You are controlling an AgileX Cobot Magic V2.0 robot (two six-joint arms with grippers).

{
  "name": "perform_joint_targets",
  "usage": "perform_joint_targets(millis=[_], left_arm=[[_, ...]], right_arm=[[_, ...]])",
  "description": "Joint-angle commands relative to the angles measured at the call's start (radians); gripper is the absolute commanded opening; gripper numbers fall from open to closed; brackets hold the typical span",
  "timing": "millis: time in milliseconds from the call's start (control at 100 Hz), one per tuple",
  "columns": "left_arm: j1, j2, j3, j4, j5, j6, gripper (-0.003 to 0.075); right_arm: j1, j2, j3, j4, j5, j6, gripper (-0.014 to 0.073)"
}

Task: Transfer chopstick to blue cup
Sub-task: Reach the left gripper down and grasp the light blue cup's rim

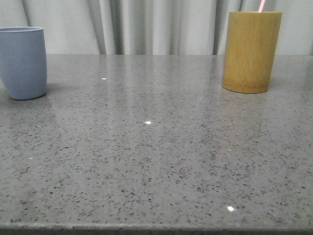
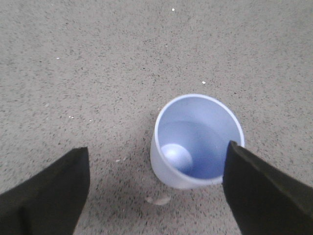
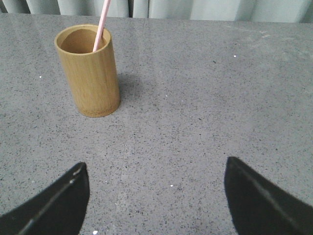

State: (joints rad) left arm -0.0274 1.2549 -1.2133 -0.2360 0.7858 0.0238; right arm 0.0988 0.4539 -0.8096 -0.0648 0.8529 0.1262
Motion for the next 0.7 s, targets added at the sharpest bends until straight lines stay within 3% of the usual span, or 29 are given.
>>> perform_joint_targets(millis=[0,580,690], left_arm=[[0.003,0.047,-0.084,-0.028,-0.027,0.01,0.0533],[0.003,0.248,-0.126,-0.054,-0.017,0.04,0.0532],[0.003,0.269,-0.126,-0.063,-0.017,0.044,0.0496]], right_arm=[[-0.006,0.017,-0.031,-0.009,-0.078,-0.005,0.0571],[-0.006,0.017,-0.031,-0.009,-0.112,-0.005,0.0571],[-0.006,0.017,-0.031,-0.009,-0.112,-0.005,0.0571]])
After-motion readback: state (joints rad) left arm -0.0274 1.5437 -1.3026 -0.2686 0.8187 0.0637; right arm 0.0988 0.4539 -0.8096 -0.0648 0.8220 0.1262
